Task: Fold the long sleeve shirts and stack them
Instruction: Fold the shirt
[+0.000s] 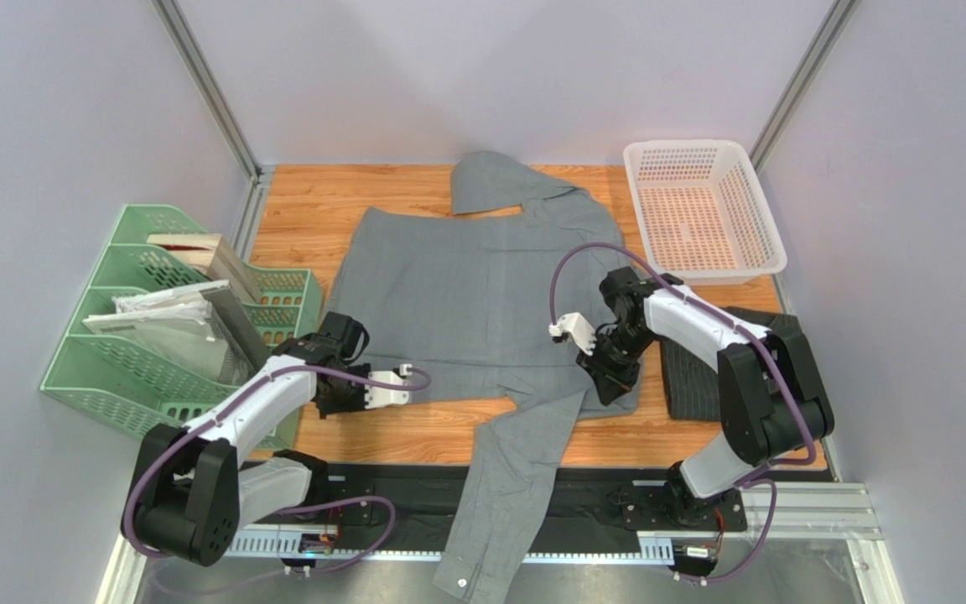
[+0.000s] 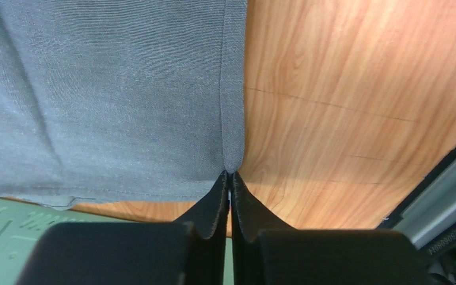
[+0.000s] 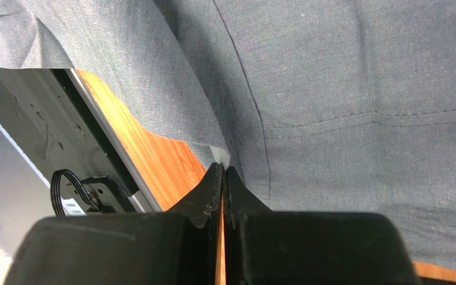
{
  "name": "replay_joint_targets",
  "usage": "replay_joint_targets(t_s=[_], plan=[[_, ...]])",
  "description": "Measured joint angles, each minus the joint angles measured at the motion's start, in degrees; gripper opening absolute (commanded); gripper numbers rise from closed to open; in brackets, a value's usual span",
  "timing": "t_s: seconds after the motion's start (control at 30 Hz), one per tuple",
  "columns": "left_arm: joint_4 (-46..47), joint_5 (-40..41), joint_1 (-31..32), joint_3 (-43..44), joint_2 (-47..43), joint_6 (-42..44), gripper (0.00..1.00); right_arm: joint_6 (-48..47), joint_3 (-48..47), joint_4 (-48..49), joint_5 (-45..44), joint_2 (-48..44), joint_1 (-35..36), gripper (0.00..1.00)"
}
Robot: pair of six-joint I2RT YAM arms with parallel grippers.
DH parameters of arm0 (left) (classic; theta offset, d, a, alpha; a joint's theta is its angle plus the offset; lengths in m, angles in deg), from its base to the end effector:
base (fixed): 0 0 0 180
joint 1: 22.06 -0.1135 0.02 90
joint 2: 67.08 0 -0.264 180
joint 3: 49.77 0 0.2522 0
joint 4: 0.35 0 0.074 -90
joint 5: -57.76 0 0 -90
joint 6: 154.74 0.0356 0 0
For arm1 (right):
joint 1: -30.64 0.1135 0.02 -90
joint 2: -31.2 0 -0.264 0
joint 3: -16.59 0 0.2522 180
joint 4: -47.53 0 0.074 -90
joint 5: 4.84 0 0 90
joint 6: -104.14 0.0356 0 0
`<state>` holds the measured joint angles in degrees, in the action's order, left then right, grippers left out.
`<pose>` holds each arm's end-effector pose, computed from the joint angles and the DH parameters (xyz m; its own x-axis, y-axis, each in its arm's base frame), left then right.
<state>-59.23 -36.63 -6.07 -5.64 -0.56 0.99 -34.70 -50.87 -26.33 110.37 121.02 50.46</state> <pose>0.1575 -0.0480 0.1513 -0.1300 0.9828 -0.1314 0.9837 0.1444 0.1073 0.2215 0.0959 0.1760 -0.4173 -0.8744 -0.2475 -0.8774 0.3167 0.3603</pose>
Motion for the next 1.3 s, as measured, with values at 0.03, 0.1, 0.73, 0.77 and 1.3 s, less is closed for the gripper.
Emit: replay_joint_targets(t_s=[0.03,0.1,0.73,0.77,1.3], plan=[[0.5,0.5,0.2,-0.3,-0.5,0.0,0.00,0.0,-0.1,-0.2,0.0,-0.1,0.0,0.00],[1.1,1.0,0.2,-0.5,-0.9,-0.1,0.00,0.0,-0.1,-0.7,0.0,-0.7,0.0,0.00],[-14.9,-6.4,-5.4,20.0,3.9,-1.5,0.00,0.1,-11.9,-11.3,-0.1,-7.7,-2.8,0.00],[-15.1,-6.7,-6.0,21.9,5.8,-1.7,0.00,0.0,-13.6,-11.4,-0.1,-6.5,-3.2,0.00],[-10.9,-8.7,-10.3,42.6,32.2,-6.4,0.02,1.2,-41.1,-11.3,-0.2,18.7,-8.5,0.00]])
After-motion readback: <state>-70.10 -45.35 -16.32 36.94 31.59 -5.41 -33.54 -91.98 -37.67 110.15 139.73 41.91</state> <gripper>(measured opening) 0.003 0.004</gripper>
